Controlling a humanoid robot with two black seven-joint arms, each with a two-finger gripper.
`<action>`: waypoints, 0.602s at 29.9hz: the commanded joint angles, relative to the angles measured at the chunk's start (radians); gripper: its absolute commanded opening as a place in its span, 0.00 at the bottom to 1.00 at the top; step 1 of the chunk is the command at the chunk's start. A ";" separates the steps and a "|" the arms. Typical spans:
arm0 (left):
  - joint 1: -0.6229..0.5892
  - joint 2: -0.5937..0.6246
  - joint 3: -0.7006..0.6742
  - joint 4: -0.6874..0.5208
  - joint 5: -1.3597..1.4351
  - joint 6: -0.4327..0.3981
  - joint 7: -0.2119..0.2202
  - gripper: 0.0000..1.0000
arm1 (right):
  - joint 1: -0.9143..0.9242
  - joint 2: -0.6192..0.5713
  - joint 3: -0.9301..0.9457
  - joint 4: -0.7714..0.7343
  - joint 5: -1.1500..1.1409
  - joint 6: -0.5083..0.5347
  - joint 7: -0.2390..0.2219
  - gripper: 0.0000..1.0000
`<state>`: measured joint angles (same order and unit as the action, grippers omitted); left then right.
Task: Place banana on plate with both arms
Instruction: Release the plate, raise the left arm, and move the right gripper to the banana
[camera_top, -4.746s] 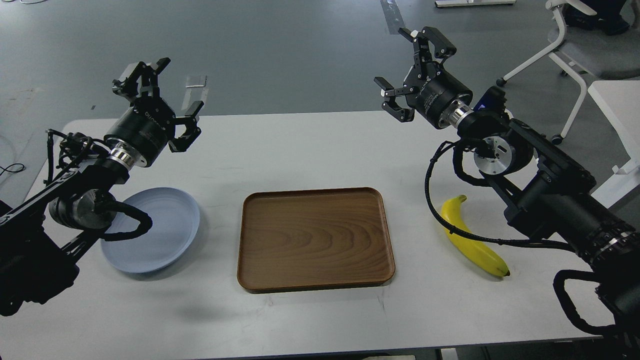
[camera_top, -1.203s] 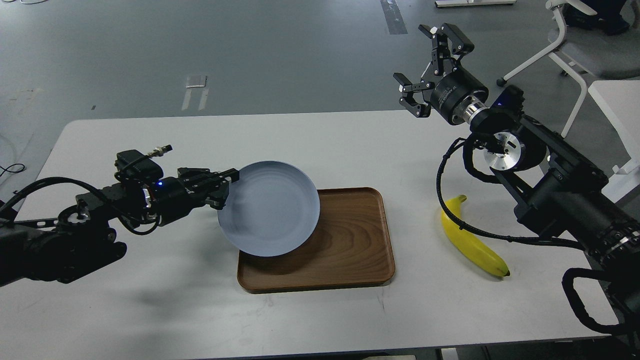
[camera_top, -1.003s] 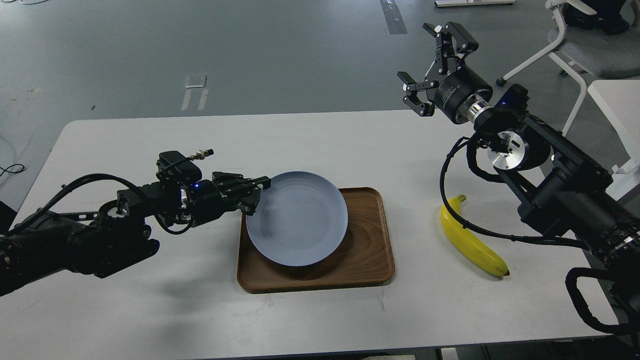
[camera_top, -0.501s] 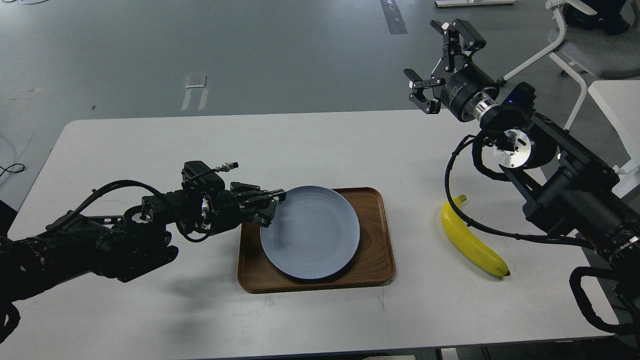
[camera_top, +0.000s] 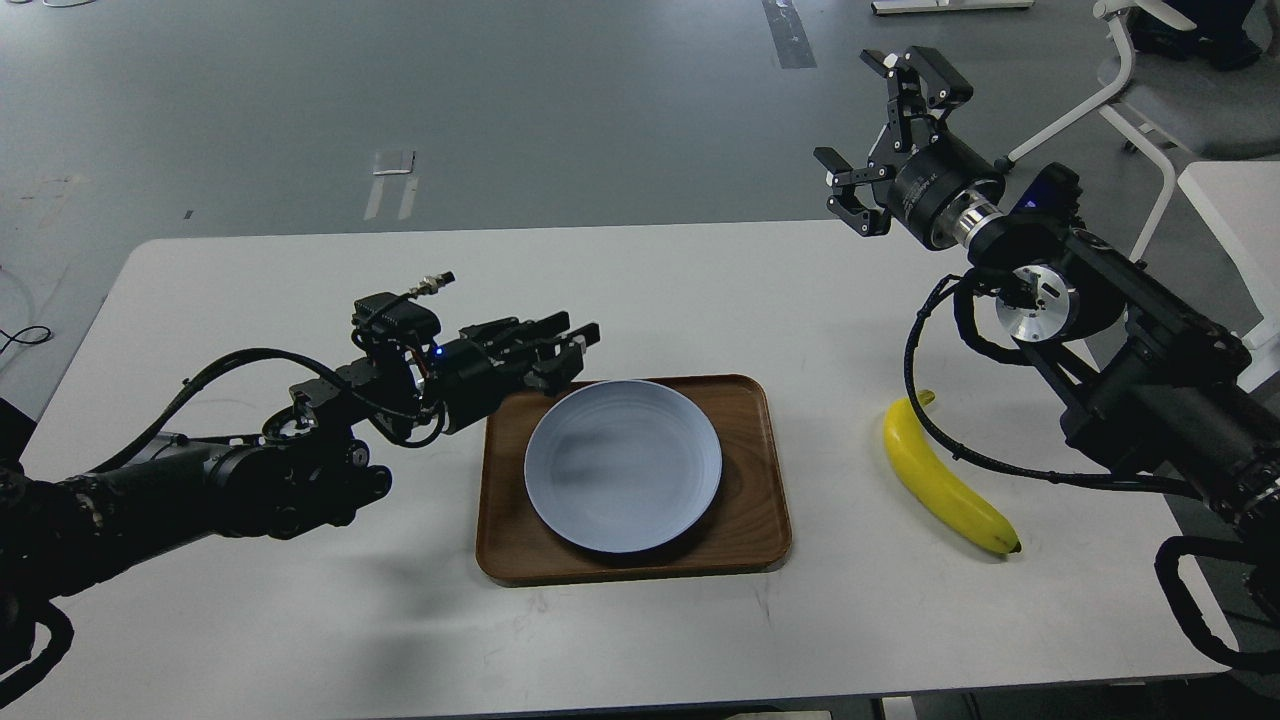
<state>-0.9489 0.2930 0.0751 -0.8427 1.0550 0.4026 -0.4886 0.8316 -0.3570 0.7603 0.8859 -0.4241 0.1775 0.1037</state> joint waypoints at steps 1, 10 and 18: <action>-0.039 0.006 -0.115 -0.056 -0.206 0.004 0.000 0.98 | 0.001 -0.109 -0.125 0.120 -0.294 0.000 0.033 1.00; -0.074 0.015 -0.342 -0.062 -0.598 -0.163 0.112 0.98 | 0.004 -0.411 -0.416 0.311 -1.079 0.000 0.172 0.99; -0.068 0.064 -0.443 -0.062 -0.702 -0.220 0.271 0.98 | -0.023 -0.522 -0.538 0.432 -1.332 -0.006 0.220 0.97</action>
<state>-1.0188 0.3466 -0.3594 -0.9050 0.3584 0.1981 -0.2270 0.8252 -0.8577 0.2589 1.2722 -1.7204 0.1713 0.3168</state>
